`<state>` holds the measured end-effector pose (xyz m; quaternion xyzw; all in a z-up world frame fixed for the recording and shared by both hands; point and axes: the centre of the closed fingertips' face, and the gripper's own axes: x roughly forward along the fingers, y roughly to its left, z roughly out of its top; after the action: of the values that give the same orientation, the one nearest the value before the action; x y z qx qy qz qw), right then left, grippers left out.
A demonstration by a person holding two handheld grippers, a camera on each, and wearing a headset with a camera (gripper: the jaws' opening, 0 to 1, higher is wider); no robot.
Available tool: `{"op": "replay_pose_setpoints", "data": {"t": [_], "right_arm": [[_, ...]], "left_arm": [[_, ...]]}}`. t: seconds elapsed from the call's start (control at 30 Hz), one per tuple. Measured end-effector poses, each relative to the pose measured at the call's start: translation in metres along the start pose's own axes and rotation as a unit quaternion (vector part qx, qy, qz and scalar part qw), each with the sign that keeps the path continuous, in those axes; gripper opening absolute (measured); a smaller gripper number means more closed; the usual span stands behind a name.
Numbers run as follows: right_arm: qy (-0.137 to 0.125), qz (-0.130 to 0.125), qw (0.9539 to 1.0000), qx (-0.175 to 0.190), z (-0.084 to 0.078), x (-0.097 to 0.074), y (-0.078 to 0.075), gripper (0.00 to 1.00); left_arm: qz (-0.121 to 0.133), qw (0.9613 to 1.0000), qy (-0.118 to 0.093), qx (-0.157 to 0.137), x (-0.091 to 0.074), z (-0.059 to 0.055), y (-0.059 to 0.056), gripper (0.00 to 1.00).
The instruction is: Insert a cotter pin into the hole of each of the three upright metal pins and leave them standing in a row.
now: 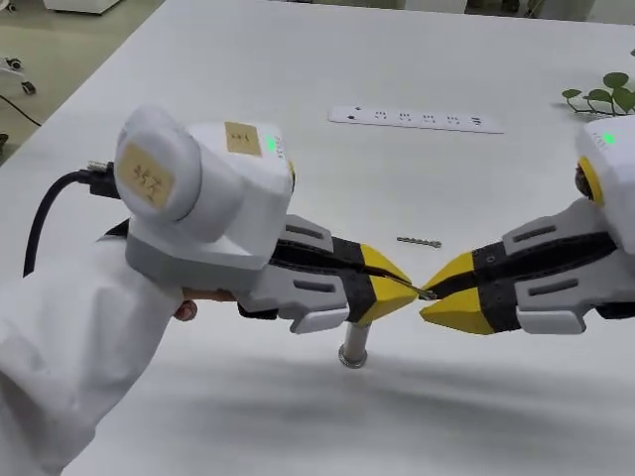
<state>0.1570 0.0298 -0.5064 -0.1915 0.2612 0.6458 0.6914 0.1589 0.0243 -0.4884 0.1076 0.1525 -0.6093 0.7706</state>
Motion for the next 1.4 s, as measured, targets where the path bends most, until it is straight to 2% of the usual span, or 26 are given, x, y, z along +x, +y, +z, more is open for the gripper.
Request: {"op": "replay_pose_setpoints", "data": {"t": [0.23,0.33,0.37,0.7,0.8,0.87,0.97,1.0,1.17,1.4], "right_arm": [[0.014,0.013,0.9998,-0.007,-0.005,0.001,0.006,0.0],[0.012,0.009,0.9998,-0.009,-0.004,0.0,0.006,0.0],[0.012,0.009,0.9999,-0.008,-0.004,-0.001,0.007,0.0],[0.025,0.019,0.999,-0.03,-0.005,-0.003,0.014,0.0],[0.033,0.001,0.9991,-0.027,-0.007,-0.004,0.007,0.0],[0.04,-0.009,0.9986,-0.033,-0.009,-0.005,0.002,0.0],[0.058,-0.034,0.9974,-0.027,-0.019,-0.006,-0.009,0.0],[0.063,-0.04,0.9969,-0.024,-0.022,-0.006,-0.012,0.0],[0.09,-0.054,0.9943,-0.019,-0.04,-0.001,-0.017,0.0],[0.103,-0.056,0.9929,-0.014,-0.054,0.01,-0.014,0.0]], "left_arm": [[-0.013,0.9997,0.015,0.013,0.002,-0.006,-0.005,0.0],[-0.011,0.9995,0.023,0.016,0.001,-0.01,-0.004,0.0],[-0.013,0.9997,0.018,0.008,0.001,-0.009,-0.004,0.0],[-0.013,0.9995,0.02,0.02,0.0,-0.012,-0.008,0.01],[0.0,0.9998,0.019,0.007,-0.001,-0.014,-0.004,0.06],[0.005,0.9997,0.024,0.009,-0.002,-0.017,-0.002,0.16],[0.05,0.9969,0.059,0.02,-0.006,-0.032,0.014,0.32],[0.051,0.9966,0.062,0.019,-0.007,-0.034,0.015,0.35],[0.053,0.9958,0.074,0.007,-0.006,-0.048,0.017,0.31],[0.05,0.9941,0.096,0.006,-0.002,-0.062,0.021,0.26]]}}
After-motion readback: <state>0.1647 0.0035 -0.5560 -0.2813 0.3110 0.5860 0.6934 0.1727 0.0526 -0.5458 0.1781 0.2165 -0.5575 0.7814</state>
